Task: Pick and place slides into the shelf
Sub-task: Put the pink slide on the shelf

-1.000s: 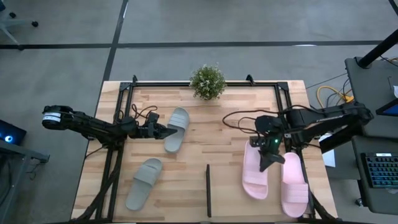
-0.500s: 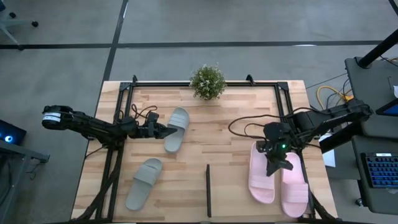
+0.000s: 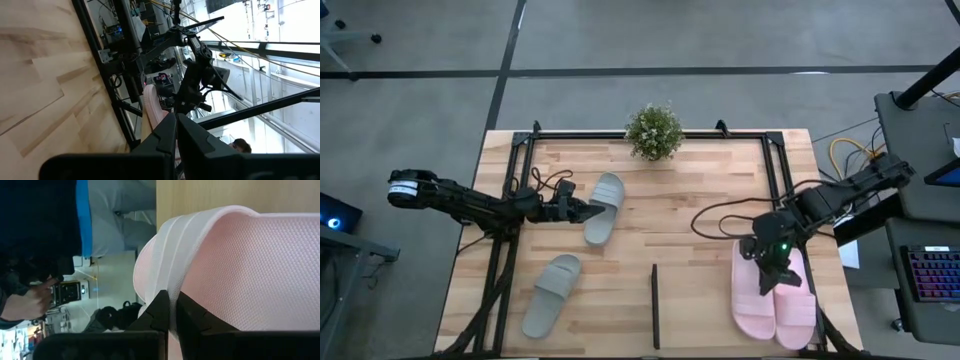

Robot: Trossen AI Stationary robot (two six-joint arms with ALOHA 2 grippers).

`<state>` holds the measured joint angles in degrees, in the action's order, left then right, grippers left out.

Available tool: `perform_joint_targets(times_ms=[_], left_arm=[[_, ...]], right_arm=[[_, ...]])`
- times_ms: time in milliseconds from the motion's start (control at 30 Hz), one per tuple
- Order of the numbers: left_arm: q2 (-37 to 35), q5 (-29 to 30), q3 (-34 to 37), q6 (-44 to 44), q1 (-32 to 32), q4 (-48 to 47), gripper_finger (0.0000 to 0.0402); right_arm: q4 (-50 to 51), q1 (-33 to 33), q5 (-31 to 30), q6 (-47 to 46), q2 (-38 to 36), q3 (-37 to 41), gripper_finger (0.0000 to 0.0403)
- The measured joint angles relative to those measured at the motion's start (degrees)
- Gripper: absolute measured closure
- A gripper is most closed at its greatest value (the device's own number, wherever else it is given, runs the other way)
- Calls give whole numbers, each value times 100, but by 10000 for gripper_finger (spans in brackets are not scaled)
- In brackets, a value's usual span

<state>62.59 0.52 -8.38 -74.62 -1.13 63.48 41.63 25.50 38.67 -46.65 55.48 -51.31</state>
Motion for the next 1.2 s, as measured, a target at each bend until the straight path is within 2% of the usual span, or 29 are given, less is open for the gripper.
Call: perform_joint_targets(times_ms=[567, 1200], left_arm=[[0, 38, 0, 1, -4, 0, 402], [0, 38, 0, 1, -4, 0, 402]], right_arm=[[-450, 634, -269, -291, 4, -2, 392], [-403, 747, -436, -173, 83, -4, 392]])
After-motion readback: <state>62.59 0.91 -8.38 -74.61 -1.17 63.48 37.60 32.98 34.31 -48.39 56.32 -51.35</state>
